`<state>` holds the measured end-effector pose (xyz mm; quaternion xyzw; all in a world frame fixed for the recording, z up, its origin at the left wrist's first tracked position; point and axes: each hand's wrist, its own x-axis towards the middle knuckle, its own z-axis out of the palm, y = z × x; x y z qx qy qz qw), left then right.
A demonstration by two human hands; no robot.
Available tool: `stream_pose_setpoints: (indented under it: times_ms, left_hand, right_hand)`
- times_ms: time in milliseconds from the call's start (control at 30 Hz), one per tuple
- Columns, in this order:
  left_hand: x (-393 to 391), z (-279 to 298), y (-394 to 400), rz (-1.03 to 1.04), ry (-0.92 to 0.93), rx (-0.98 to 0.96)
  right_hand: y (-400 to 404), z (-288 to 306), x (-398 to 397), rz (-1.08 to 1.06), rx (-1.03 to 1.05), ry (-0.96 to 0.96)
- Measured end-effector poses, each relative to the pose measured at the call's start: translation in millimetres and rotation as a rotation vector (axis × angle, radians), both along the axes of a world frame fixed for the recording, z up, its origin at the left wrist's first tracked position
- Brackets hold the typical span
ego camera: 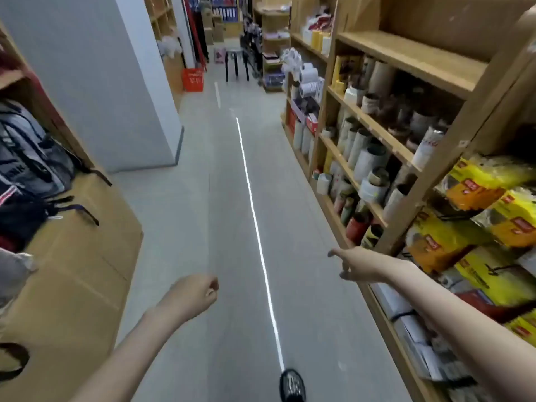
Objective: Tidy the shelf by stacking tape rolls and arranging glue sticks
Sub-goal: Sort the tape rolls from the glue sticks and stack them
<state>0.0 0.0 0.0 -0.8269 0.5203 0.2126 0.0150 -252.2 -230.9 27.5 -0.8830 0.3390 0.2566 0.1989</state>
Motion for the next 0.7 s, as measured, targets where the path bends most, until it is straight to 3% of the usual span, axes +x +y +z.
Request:
stream_pose_setpoints:
  times_ms: [133, 267, 333, 467, 633, 700]
  left_hand:
    - [61, -40, -92, 0.036, 0.023, -0.044]
    - [121, -58, -204, 0.087, 0.127, -0.002]
    - [157, -43, -258, 0.128, 0.176, -0.067]
    - [233, -13, -342, 0.178, 0.240, -0.186]
    - [366, -30, -436, -0.007, 0.066, 0.177]
    - [427, -35, -485, -0.015, 0.014, 0.164]
  right_hand:
    - [-95, -33, 59, -0.219, 0.098, -0.194]
    - [-187, -56, 146, -0.620, 0.435, -0.471]
    - [-229, -48, 201, -0.719, 0.512, -0.529]
    - [-302, -28, 323, -0.639, 0.533, -0.569]
    - [-412, -38, 473, -0.214, 0.297, -0.461]
    - [-472, -37, 523, -0.163, 0.185, -0.419]
